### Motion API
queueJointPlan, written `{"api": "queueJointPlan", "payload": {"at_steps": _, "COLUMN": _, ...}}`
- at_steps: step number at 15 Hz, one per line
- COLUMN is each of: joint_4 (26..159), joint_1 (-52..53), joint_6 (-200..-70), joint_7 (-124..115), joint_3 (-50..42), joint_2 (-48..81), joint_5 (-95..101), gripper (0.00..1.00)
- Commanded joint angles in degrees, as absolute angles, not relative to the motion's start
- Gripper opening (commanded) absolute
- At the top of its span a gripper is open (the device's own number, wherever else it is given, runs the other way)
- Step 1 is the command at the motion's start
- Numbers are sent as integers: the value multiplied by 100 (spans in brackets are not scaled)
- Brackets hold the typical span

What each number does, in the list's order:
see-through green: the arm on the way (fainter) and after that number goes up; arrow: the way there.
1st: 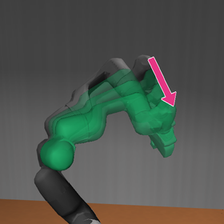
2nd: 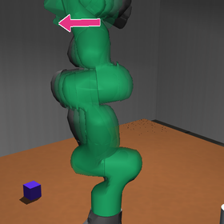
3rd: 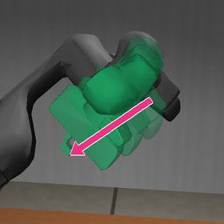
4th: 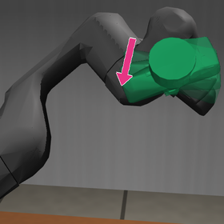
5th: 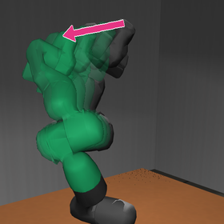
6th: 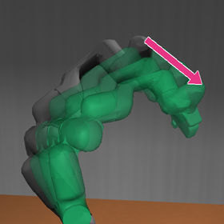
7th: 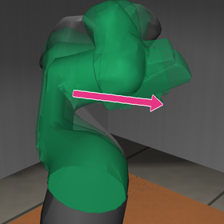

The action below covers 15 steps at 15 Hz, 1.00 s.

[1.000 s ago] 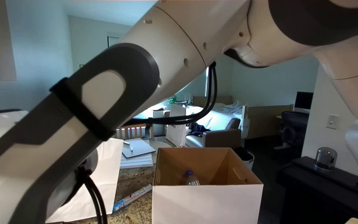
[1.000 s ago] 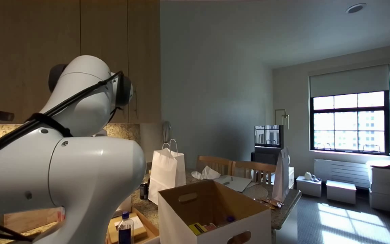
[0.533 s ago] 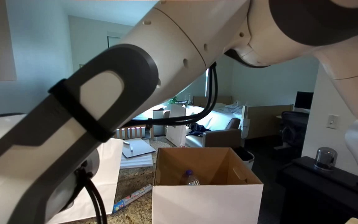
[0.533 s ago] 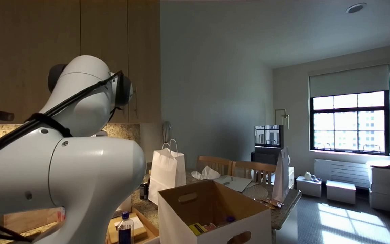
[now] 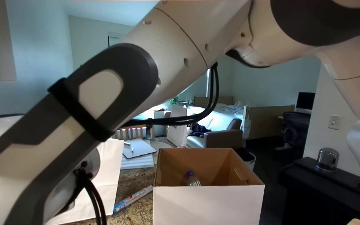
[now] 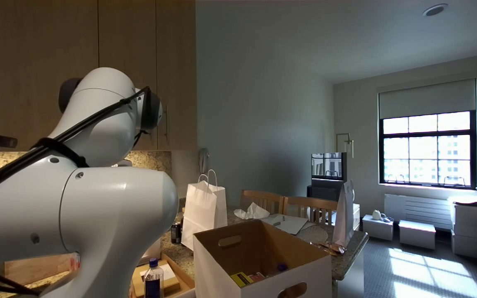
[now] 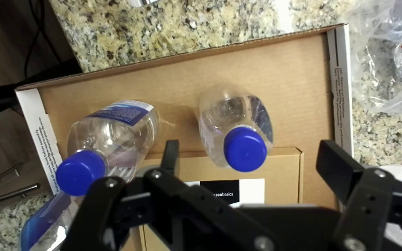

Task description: Put two empty water bottles inside the white storage box

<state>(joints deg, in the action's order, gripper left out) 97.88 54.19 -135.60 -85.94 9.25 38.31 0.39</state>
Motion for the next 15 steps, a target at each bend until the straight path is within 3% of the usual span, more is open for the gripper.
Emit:
{"api": "queueJointPlan", "payload": {"at_steps": 1, "joint_4": 9995, "joint_1": 5488, "joint_6": -13355, "joint_7": -8793, "joint_3": 860, "joint_2": 3631, "joint_5": 11, "gripper": 100}}
{"api": "queueJointPlan", "payload": {"at_steps": 15, "joint_4": 9693, "joint_1": 5403, "joint_6": -12935, "joint_7": -8566, "joint_3": 920, "joint_2": 3882, "joint_5": -5, "gripper": 100}}
